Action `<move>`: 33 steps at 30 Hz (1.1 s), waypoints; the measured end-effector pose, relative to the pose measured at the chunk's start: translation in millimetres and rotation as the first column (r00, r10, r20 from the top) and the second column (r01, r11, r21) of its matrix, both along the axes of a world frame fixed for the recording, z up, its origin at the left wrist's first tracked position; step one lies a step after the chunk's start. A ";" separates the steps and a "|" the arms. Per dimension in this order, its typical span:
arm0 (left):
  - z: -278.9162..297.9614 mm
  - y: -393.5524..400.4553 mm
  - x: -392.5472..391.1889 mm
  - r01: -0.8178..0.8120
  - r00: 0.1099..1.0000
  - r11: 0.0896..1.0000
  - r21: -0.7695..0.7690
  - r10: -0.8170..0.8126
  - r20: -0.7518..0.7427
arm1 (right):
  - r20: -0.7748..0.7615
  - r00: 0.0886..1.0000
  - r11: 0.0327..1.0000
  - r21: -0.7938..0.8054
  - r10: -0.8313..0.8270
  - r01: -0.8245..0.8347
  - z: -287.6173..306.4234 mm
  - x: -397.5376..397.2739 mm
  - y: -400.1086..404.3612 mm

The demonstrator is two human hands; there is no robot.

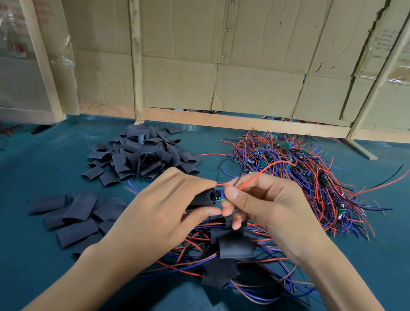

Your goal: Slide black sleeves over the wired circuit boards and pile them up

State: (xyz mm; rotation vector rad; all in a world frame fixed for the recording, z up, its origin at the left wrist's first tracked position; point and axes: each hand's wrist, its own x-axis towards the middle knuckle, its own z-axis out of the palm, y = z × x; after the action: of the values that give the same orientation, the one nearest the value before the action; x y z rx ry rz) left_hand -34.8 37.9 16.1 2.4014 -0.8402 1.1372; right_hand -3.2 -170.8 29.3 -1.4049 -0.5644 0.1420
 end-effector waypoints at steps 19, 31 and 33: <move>-4.8 -12.5 -2.1 0.070 0.997 0.997 0.020 -0.070 -0.019 | -0.331 0.941 0.995 0.043 -0.066 0.085 5.8 -0.3 4.2; -17.8 -27.4 -4.6 0.025 0.960 0.994 0.107 0.006 -0.279 | -0.243 0.565 0.577 0.027 -0.788 0.816 29.1 48.5 -85.3; -10.0 -16.3 5.5 -0.081 0.975 0.996 -0.033 0.072 -0.210 | -0.138 0.577 0.585 -0.020 -0.805 0.811 29.9 63.5 -84.0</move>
State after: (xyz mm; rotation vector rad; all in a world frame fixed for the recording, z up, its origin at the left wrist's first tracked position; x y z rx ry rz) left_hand -29.3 21.7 6.1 2.4840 -0.6548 0.8989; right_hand 60.3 -254.9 59.2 -1.4703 0.2428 -0.5257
